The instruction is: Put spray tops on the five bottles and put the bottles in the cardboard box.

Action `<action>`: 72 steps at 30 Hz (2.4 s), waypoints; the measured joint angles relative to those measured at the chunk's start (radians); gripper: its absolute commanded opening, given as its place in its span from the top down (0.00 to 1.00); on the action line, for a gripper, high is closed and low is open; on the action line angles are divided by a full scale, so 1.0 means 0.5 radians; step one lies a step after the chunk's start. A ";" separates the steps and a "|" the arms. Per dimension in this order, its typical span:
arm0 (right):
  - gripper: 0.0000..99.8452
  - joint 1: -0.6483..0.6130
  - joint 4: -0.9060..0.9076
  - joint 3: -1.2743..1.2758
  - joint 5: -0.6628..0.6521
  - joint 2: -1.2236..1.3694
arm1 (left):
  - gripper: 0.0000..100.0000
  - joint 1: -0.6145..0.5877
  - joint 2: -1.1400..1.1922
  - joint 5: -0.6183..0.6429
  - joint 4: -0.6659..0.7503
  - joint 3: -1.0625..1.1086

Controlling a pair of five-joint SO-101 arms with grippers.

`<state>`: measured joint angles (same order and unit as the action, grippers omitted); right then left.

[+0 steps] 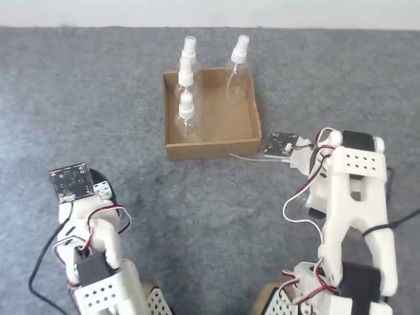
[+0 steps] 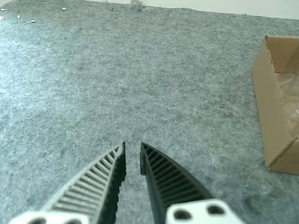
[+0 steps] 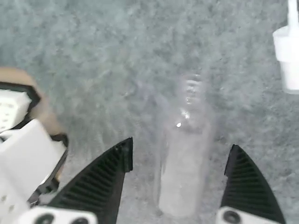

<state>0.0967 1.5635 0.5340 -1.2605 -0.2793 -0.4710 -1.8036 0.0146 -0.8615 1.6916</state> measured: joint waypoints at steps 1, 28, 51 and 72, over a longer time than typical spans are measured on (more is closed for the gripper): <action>0.68 0.006 -0.052 0.037 0.000 0.000 | 0.95 0.000 0.000 0.000 0.000 0.000; 0.91 0.117 -0.761 0.571 -0.003 0.000 | 0.95 0.000 0.000 0.000 0.000 0.000; 0.91 -0.325 -0.687 0.466 0.819 0.000 | 0.95 0.000 0.000 0.000 0.000 0.000; 0.77 -0.390 -0.798 0.466 1.031 0.000 | 0.95 0.000 0.000 0.000 0.000 0.000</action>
<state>-0.0982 1.1646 0.7672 -0.7449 -0.2793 -0.4710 -1.8036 0.0146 -0.8615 1.6916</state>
